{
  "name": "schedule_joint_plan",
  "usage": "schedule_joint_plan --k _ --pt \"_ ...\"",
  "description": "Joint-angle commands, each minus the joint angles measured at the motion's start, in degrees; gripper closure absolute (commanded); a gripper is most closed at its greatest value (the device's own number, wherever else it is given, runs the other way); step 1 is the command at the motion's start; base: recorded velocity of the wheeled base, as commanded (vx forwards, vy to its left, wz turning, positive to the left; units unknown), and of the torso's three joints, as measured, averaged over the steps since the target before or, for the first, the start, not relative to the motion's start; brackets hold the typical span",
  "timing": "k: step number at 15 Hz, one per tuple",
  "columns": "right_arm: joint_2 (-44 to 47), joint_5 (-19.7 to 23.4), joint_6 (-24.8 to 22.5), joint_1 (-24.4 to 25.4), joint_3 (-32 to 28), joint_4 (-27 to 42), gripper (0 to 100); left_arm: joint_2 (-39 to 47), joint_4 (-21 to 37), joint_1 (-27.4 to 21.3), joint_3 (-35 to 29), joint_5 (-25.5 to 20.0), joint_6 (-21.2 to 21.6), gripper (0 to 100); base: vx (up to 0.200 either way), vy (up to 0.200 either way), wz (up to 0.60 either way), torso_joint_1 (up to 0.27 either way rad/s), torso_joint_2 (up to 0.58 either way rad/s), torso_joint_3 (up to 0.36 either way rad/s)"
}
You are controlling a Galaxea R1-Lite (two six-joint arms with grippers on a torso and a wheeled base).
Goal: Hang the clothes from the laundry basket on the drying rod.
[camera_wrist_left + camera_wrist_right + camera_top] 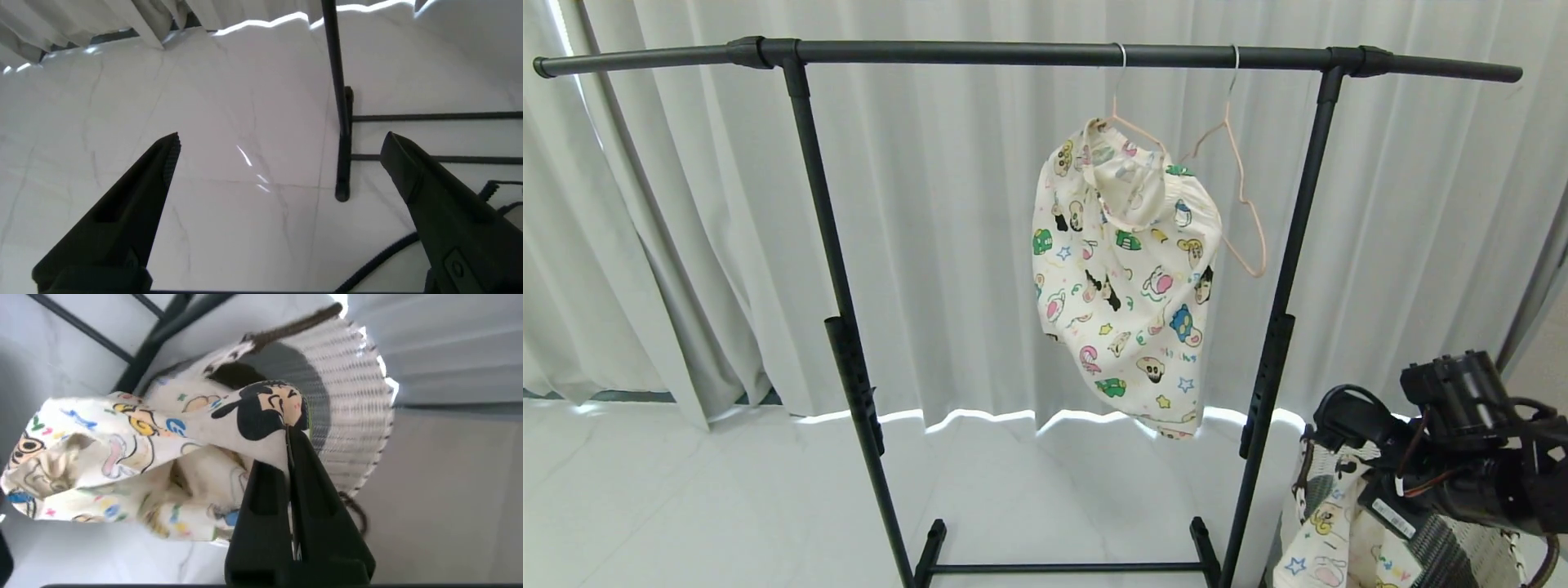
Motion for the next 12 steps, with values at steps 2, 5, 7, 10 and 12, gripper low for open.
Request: schedule_joint_plan --k 2,5,7,10,12 --pt "-8.52 0.05 5.59 7.68 -9.05 9.5 100 -0.09 -0.06 -0.52 0.0 0.01 0.01 0 -0.2 0.0 0.0 0.007 0.0 0.005" --pt "-8.87 0.05 10.16 15.15 -14.41 14.07 100 -0.27 0.03 -1.13 0.0 -0.52 0.01 0 -0.133 0.0 0.0 0.002 0.0 -0.005" --pt "-7.64 0.05 14.29 20.95 -17.14 14.15 100 -0.71 -0.15 -2.63 0.0 -2.98 0.01 0 0.0 0.0 0.0 0.0 0.0 0.0" --pt "-4.57 0.05 20.27 28.34 -22.41 13.89 100 -8.09 -0.24 -11.33 0.0 -10.89 1.95 0 0.0 0.0 0.0 0.0 0.0 0.0" --pt "-1.67 0.14 23.87 31.85 -27.77 13.28 100 -12.13 -0.24 -16.16 -0.61 -13.0 5.64 0 0.0 0.0 0.0 0.0 0.0 0.0"
